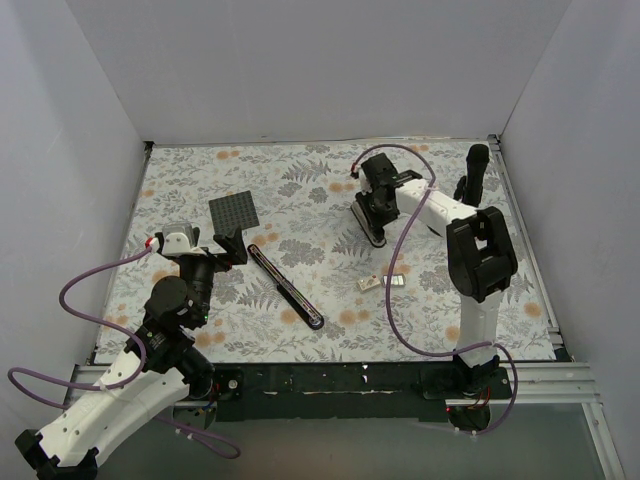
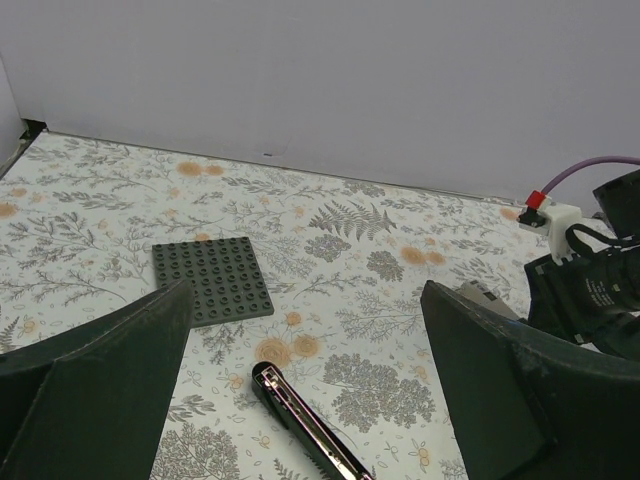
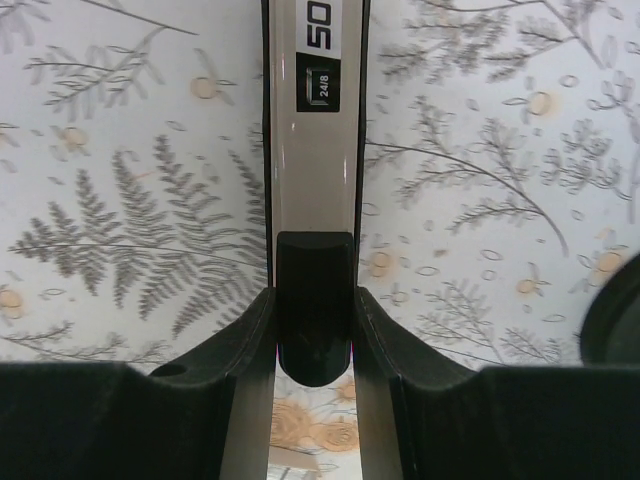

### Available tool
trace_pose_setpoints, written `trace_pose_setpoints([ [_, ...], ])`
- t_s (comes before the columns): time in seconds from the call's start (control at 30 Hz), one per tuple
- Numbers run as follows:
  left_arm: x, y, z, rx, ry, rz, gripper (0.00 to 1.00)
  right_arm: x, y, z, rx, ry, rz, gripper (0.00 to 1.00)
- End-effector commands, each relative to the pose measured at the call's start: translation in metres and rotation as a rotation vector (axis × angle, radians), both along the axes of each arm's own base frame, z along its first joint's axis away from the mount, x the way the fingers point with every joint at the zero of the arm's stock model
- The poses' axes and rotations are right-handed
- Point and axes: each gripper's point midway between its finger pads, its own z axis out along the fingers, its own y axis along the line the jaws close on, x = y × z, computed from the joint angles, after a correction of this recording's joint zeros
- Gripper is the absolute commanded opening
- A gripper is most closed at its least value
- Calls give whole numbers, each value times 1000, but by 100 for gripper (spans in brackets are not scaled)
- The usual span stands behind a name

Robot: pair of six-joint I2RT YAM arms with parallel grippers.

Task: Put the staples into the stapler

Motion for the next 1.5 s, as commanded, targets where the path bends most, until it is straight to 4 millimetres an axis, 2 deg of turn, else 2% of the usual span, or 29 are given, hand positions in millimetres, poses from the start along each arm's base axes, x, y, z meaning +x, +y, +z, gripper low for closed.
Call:
trace_pose_setpoints([
  [0.0, 1, 0, -5, 8, 15, 4, 98, 14, -57, 0, -146, 10, -54, 2],
  [0.07, 1, 0, -6, 9, 17, 4, 98, 24, -69, 9, -144, -11, -83, 10],
  [0.17, 1, 0, -5, 9, 15, 1, 98, 36, -74, 18, -127, -30, -104, 22],
  [0.2, 1, 0, -6, 9, 16, 3, 98, 38, -74, 21, -127, -35, -102, 29],
  [0.27, 1, 0, -6, 9, 18, 1, 98, 43, -74, 31, -124, -51, -104, 36],
  [0.3, 2, -1, -6, 10, 19, 1, 98, 43, -73, 33, -115, -53, -101, 44],
  [0.37, 2, -1, -6, 10, 18, -2, 98, 45, -71, 43, -100, -75, -102, 49],
  [0.4, 2, -1, -7, 12, 21, -1, 98, 43, -71, 45, -101, -69, -103, 54],
  [0.5, 2, -2, -7, 12, 22, -2, 98, 36, -65, 61, -67, -100, -98, 61],
  [0.53, 2, -2, -7, 10, 22, -4, 98, 30, -60, 74, -50, -128, -88, 61],
  [0.57, 2, -2, -7, 9, 22, -4, 98, 27, -57, 81, -40, -145, -84, 62],
  [0.6, 3, -2, -7, 11, 24, -3, 98, 19, -52, 78, -27, -140, -66, 63],
  [0.63, 3, -3, -7, 8, 24, -4, 98, 12, -44, 92, 7, -170, -47, 63],
  [0.67, 3, -3, -8, 9, 27, -5, 98, 5, -37, 95, 34, -175, -31, 64],
  [0.7, 4, -4, -8, 11, 30, -4, 98, -12, -32, 82, 52, -135, -11, 64],
  [0.73, 4, -4, -9, 11, 31, -5, 98, -17, -20, 95, 93, -185, 15, 64],
  [0.9, 4, -4, -9, 5, 31, -5, 98, -68, 9, 78, 255, -136, 79, 65],
  [0.93, 4, -4, -9, 3, 31, -4, 98, -81, 5, 69, 260, -120, 70, 65],
  [1.07, 4, -4, -8, 2, 31, -6, 98, -106, -16, 47, 226, -74, -5, 64],
  [1.17, 5, -5, -9, 4, 35, -9, 98, -116, -32, 34, 184, -59, -78, 55],
  [1.2, 5, -5, -9, 4, 35, -9, 98, -118, -33, 32, 185, -54, -85, 51],
  [1.27, 5, -5, -8, 3, 33, -9, 98, -122, -37, 25, 182, -40, -115, 50],
  [1.47, 4, -4, -7, -3, 29, -7, 98, -121, -38, 10, 168, -9, -151, 40],
])
